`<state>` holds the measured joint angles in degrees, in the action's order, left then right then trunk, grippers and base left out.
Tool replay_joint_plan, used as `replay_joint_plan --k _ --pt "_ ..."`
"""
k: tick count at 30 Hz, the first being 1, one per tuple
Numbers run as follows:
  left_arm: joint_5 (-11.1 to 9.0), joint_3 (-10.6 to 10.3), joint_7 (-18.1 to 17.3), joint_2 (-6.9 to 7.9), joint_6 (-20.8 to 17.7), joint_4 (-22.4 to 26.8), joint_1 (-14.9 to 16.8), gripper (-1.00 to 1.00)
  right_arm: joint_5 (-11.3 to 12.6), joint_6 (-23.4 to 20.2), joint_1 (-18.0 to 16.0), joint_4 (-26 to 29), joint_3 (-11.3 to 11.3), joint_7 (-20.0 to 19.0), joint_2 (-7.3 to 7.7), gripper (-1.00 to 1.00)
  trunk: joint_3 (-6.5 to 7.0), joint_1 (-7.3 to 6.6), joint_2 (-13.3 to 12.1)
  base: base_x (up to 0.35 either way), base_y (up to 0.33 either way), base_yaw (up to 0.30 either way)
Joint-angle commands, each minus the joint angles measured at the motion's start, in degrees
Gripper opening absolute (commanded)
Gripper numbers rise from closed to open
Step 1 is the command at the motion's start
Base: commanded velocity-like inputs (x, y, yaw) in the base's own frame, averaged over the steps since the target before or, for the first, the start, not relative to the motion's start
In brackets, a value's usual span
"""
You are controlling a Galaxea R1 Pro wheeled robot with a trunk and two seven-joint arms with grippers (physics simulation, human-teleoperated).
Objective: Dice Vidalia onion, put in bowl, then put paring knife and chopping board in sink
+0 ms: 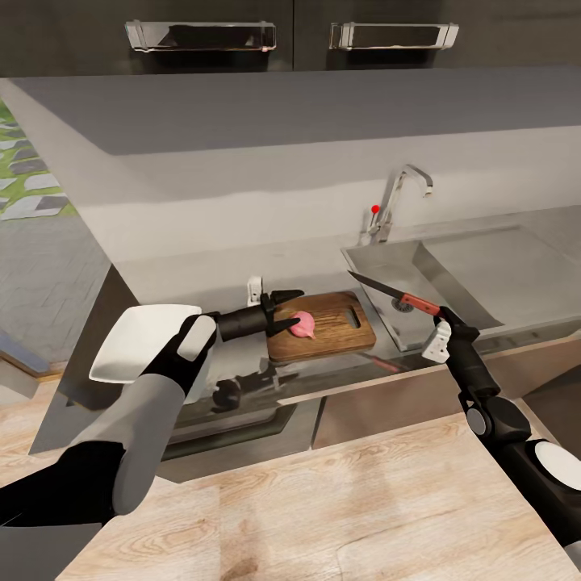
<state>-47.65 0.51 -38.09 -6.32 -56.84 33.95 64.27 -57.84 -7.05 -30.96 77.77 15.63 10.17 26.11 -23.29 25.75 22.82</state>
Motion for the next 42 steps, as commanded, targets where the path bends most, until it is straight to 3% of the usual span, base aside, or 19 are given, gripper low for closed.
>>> replay_joint_plan --k 1,13,23,42 --pt "0.1 0.0 -0.2 -0.01 -0.2 0.0 0.1 1.00 -0.6 -0.6 -0.1 0.0 0.2 0.3 0.08 -1.00 -0.09 0.03 0.1 0.000 0.000 0.000" --pt "0.2 0.1 -0.3 -0.17 -0.3 0.5 0.1 1.00 -0.6 -1.3 -0.1 0.0 0.3 0.4 0.08 -1.00 -0.09 0.03 0.1 0.000 0.000 0.000" --pt "0.1 0.0 -0.4 -0.29 -0.4 2.9 0.1 1.00 -0.6 -8.8 -0.1 0.0 0.3 0.3 0.08 -1.00 -0.09 0.03 0.1 0.000 0.000 0.000" --pt "0.1 0.0 -0.3 -0.11 -0.5 4.3 0.1 1.00 -0.6 -9.8 -0.1 0.0 0.3 0.3 0.08 -1.00 -0.09 0.03 0.1 0.013 0.000 0.000"
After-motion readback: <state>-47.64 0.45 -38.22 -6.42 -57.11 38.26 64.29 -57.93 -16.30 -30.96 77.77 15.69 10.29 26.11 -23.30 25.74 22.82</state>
